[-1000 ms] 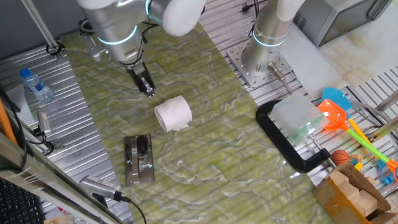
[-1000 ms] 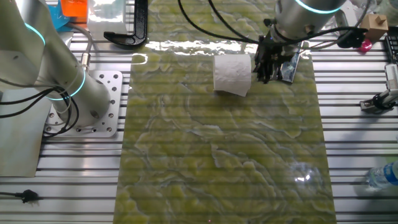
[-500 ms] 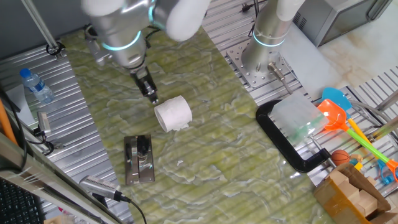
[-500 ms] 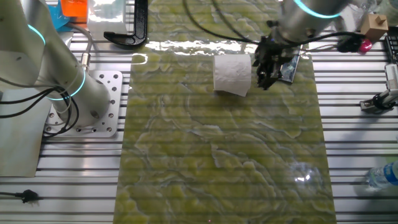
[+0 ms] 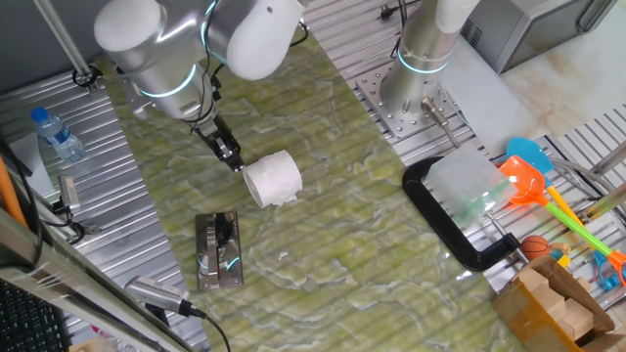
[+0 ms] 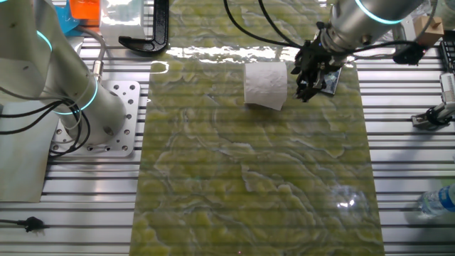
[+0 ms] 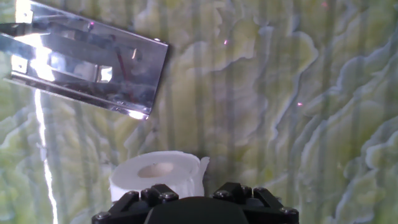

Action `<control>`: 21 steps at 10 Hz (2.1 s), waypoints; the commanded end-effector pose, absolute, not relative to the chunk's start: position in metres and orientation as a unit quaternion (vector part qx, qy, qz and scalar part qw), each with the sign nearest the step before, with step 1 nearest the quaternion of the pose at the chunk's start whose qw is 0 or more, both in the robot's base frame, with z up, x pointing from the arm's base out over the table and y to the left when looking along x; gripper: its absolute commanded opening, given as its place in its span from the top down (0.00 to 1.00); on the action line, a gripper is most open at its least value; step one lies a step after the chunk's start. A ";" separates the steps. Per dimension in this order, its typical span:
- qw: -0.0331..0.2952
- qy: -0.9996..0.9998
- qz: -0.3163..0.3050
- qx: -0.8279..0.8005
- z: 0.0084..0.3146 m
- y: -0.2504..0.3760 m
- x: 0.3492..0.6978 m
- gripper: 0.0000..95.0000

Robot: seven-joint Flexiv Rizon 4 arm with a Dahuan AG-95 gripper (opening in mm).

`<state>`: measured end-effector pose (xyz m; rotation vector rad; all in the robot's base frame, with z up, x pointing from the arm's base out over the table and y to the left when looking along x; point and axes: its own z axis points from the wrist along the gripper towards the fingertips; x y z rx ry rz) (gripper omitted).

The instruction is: Put the toilet paper on its holder

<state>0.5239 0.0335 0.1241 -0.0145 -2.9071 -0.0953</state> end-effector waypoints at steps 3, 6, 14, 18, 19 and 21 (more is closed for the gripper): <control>0.115 -0.993 -0.029 -0.009 0.122 0.034 0.525 0.40; 0.116 -0.993 -0.028 -0.011 0.122 0.034 0.525 0.40; 0.099 -0.994 -0.045 -0.006 0.122 0.034 0.525 0.80; 0.093 -0.995 -0.041 -0.003 0.122 0.034 0.525 0.80; 0.094 -0.995 -0.040 -0.003 0.122 0.034 0.525 0.80; 0.095 -0.995 -0.042 0.002 0.122 0.034 0.525 0.80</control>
